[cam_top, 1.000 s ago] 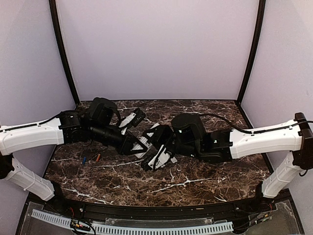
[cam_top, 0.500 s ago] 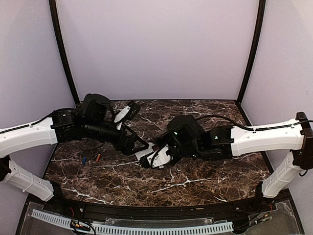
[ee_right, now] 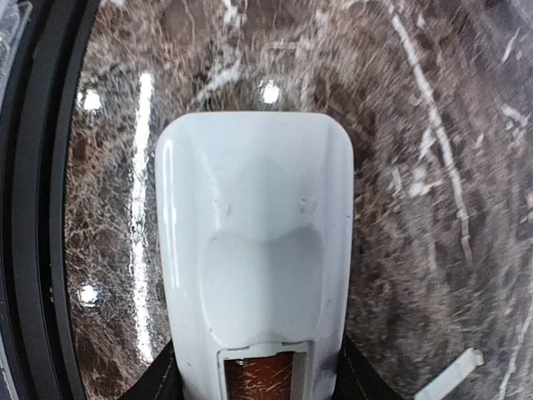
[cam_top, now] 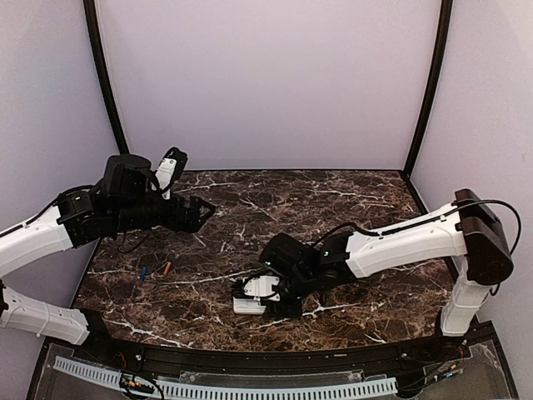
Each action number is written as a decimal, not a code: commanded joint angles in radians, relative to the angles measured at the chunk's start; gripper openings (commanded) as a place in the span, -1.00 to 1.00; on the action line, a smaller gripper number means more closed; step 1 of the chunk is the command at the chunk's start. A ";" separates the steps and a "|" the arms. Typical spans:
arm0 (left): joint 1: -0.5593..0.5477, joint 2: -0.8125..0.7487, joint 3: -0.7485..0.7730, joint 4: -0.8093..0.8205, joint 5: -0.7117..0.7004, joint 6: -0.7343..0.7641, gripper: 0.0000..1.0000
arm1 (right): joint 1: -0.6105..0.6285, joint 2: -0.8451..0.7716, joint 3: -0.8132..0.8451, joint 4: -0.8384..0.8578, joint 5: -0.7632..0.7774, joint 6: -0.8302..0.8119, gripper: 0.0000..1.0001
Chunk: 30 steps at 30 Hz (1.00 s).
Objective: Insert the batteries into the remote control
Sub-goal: Place the remote control without batteries at the center of the board.
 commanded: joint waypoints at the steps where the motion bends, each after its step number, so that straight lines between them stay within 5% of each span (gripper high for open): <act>1: 0.054 -0.004 -0.080 -0.061 -0.123 -0.098 0.90 | -0.001 0.124 0.095 -0.096 -0.027 0.190 -0.59; 11: 0.098 -0.034 -0.189 -0.059 -0.132 -0.161 0.87 | 0.006 0.209 0.134 -0.163 -0.003 0.183 -0.46; 21: 0.105 -0.047 -0.208 -0.110 -0.146 -0.182 0.88 | 0.010 0.237 0.169 -0.232 -0.018 0.165 0.34; 24: 0.105 -0.069 -0.229 -0.112 -0.150 -0.186 0.90 | 0.010 0.234 0.178 -0.235 -0.009 0.166 0.77; 30: 0.111 -0.087 -0.233 -0.122 -0.134 -0.180 0.93 | 0.014 0.177 0.207 -0.232 0.020 0.141 0.97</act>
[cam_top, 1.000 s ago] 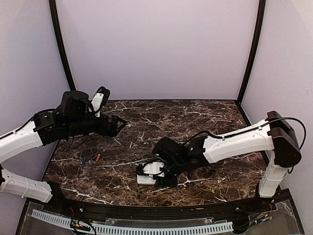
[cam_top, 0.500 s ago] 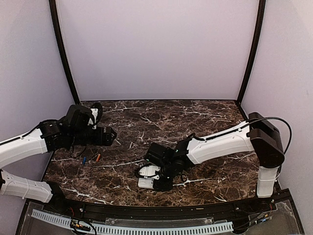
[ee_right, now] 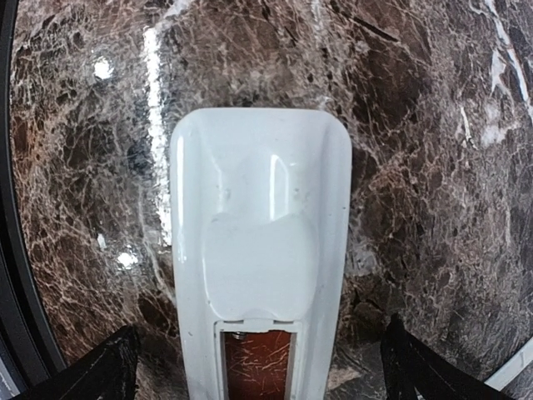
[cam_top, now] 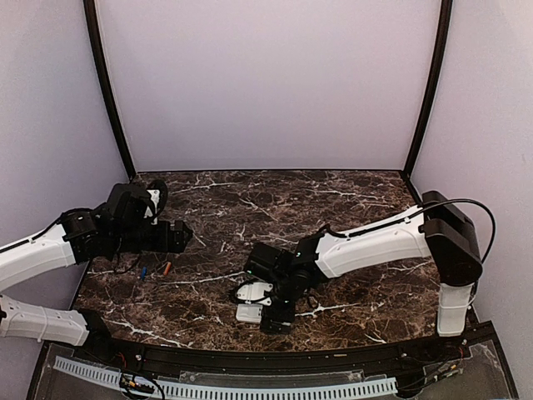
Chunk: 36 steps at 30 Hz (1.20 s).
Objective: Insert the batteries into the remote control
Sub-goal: Place the remote control without batteries at the center of the board, then pick up the battery from the center of the board.
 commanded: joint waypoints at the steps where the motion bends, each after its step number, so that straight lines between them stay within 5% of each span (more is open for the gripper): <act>1: 0.010 -0.017 -0.017 -0.032 0.003 -0.002 0.93 | 0.012 -0.047 0.038 -0.011 0.022 -0.026 0.97; 10: 0.126 0.078 -0.036 -0.071 0.140 -0.035 0.89 | 0.004 -0.368 -0.075 0.280 -0.031 -0.058 0.97; 16: 0.223 0.224 0.043 -0.228 0.218 0.069 0.48 | -0.091 -0.551 -0.244 0.484 -0.092 0.010 0.97; 27: 0.256 0.679 0.350 -0.524 0.181 0.157 0.23 | -0.129 -0.597 -0.331 0.467 -0.060 -0.011 0.97; 36: 0.304 0.730 0.366 -0.546 0.184 0.143 0.27 | -0.147 -0.639 -0.353 0.465 -0.079 -0.059 0.97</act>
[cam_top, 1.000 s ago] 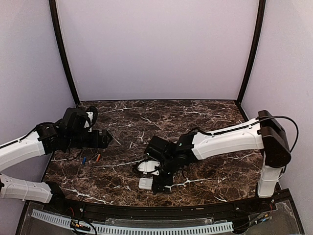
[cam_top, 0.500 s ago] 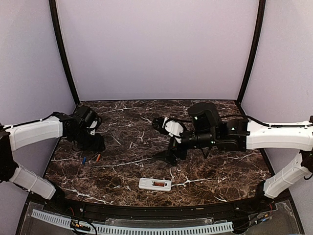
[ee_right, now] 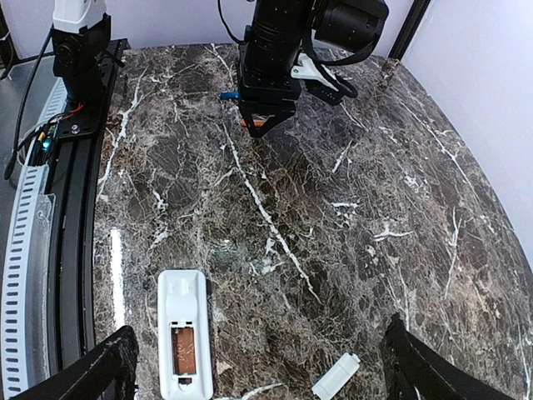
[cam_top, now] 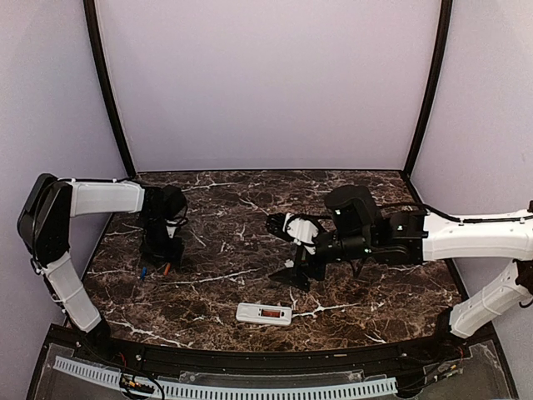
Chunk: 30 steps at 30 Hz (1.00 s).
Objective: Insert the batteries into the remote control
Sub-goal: Pick up the battery from the center of the board.
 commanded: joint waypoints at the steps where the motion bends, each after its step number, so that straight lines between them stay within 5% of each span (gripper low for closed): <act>1: 0.051 0.018 0.008 -0.052 -0.001 0.013 0.28 | -0.013 -0.025 0.005 0.006 -0.006 -0.038 0.97; 17: 0.072 0.120 -0.012 0.001 0.134 0.075 -0.98 | -0.051 0.025 0.067 -0.038 0.025 -0.104 0.97; 25: 0.066 0.014 -0.003 0.036 0.142 0.094 -1.00 | -0.093 0.011 0.072 0.003 0.023 -0.038 0.97; 30: -0.096 -0.158 0.048 0.090 0.136 0.216 -1.00 | -0.139 -0.055 0.049 0.072 -0.017 0.056 0.97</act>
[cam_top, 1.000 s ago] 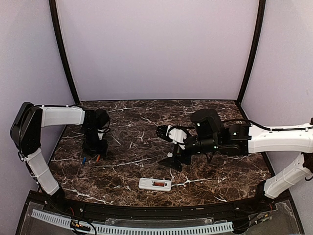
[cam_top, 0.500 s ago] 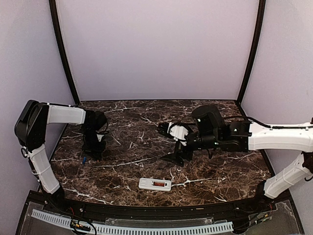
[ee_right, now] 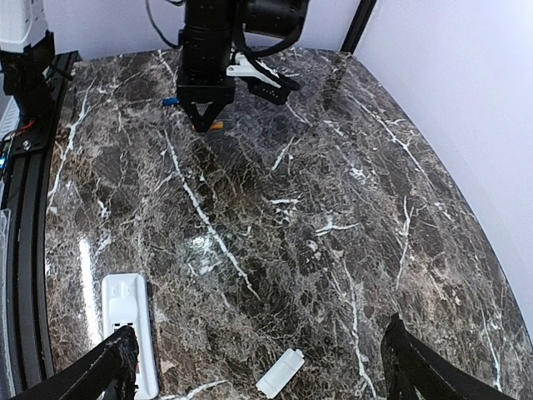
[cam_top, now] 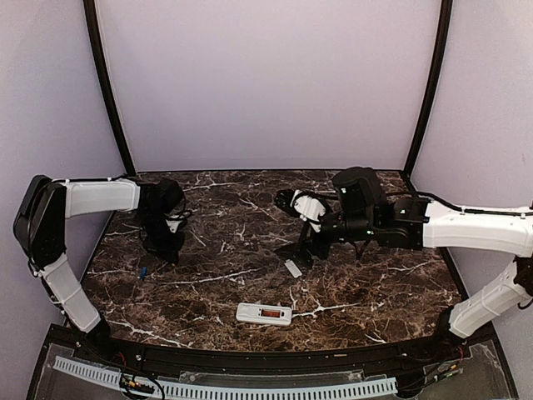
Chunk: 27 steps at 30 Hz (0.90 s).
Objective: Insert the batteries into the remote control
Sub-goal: Pick up the battery from the center of the board, then pass from the left arm to the right
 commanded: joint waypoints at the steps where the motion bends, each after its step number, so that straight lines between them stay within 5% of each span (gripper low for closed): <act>1: -0.167 -0.177 0.055 0.042 0.003 0.144 -1.00 | -0.048 -0.077 0.002 0.091 -0.045 0.130 0.97; 5: -0.375 -0.230 0.101 0.074 -0.021 0.222 -1.00 | -0.084 -0.078 0.044 0.051 -0.073 0.332 0.90; 13: -0.668 -0.325 0.093 0.323 -0.069 0.348 -1.00 | -0.103 -0.049 0.078 -0.004 -0.188 0.864 0.39; 21: -0.737 -0.323 0.068 0.428 -0.111 0.408 -1.00 | -0.070 0.009 0.047 0.030 -0.310 1.036 0.27; 27: -0.740 -0.310 0.071 0.439 -0.141 0.414 -1.00 | -0.024 0.062 0.110 -0.034 -0.380 1.012 0.22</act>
